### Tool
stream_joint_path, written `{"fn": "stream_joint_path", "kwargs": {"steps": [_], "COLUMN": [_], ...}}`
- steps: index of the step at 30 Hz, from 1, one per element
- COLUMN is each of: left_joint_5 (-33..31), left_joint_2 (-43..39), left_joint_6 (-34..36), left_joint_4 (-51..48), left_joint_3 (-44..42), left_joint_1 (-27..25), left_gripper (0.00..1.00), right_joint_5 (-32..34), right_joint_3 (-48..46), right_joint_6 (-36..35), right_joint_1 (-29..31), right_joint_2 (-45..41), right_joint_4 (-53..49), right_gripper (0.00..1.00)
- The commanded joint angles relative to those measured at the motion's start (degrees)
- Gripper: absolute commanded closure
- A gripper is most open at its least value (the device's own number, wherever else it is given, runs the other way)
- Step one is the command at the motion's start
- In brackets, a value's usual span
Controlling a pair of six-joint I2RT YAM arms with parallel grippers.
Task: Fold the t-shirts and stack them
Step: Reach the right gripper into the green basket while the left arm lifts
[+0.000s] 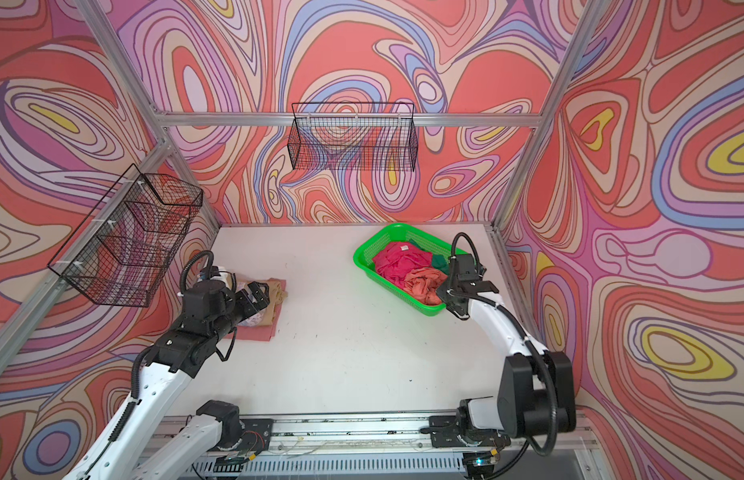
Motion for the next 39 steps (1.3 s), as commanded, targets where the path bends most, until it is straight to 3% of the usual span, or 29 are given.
{"fn": "stream_joint_path", "kwargs": {"steps": [1,6,10,21,31,39], "left_joint_5": [-0.2,0.0,0.9,0.2,0.2,0.3], "left_joint_2": [-0.4,0.8,1.5,1.2,1.1,1.0], "left_joint_6": [1.4,2.1,1.9,2.1,2.5,2.6], "left_joint_4": [-0.9,-0.9,-0.4,-0.1,0.6,0.4], "left_joint_3": [2.2,2.7,2.8,1.9,1.8,1.8], "left_joint_1": [-2.0,-3.6,-3.8,-4.0,-4.0,-4.1], "left_gripper": [0.00,0.00,0.00,0.00,0.00,0.00], "right_joint_5": [5.6,11.6,16.0,11.7,12.8,11.7], "right_joint_3": [-5.2,-8.4,-7.5,0.6,9.1,17.6], "right_joint_6": [9.1,16.3,20.0,23.4,30.5,29.5], "right_joint_1": [-3.8,-5.6,-5.7,-8.3,-10.1,-10.7], "right_joint_2": [-11.9,-26.2,-28.0,-5.4,10.6,21.3], "right_joint_4": [-2.1,-7.5,-7.3,6.8,11.4,12.2], "right_gripper": [0.97,0.97,0.99,1.00,1.00,1.00]}}
